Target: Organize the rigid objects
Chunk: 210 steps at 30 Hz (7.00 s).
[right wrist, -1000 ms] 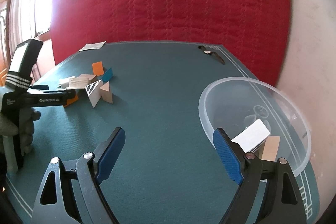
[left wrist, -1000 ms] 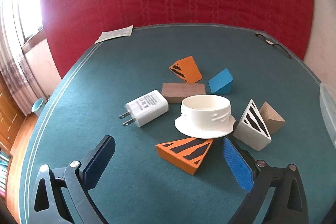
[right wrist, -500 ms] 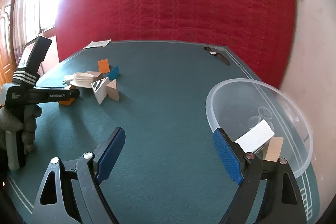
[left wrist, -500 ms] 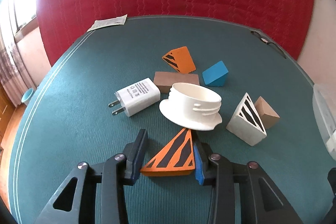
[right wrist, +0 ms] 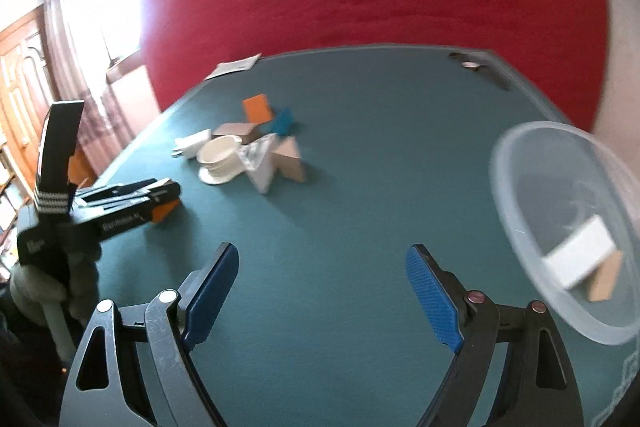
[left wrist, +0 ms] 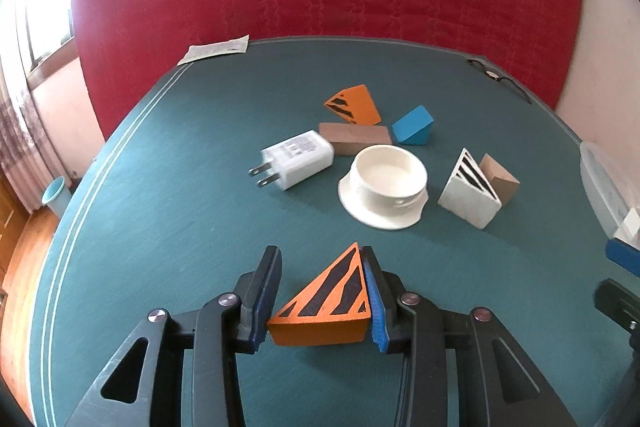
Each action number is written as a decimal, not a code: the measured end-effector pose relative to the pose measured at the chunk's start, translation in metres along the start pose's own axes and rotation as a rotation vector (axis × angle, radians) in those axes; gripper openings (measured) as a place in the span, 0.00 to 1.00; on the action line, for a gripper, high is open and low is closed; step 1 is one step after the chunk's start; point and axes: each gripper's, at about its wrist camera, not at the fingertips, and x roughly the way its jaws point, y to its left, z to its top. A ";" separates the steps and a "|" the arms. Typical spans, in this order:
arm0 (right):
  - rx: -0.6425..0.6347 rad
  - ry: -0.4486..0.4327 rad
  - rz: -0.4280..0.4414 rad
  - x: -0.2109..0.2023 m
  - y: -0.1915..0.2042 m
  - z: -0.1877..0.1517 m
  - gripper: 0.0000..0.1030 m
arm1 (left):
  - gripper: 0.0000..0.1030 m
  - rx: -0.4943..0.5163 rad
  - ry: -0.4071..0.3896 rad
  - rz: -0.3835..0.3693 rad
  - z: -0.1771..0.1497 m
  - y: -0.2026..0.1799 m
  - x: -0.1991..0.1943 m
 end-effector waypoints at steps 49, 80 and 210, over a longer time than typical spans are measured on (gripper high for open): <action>-0.103 0.122 0.030 0.097 0.061 0.039 0.30 | 0.40 0.003 -0.009 -0.029 -0.012 0.008 -0.014; 0.034 0.024 0.027 -0.009 -0.017 0.007 0.29 | 0.40 0.061 -0.009 -0.057 -0.017 -0.029 -0.019; 0.426 -0.196 -0.403 -0.095 -0.200 -0.016 0.45 | 0.35 0.440 -0.030 -0.394 0.011 -0.246 -0.024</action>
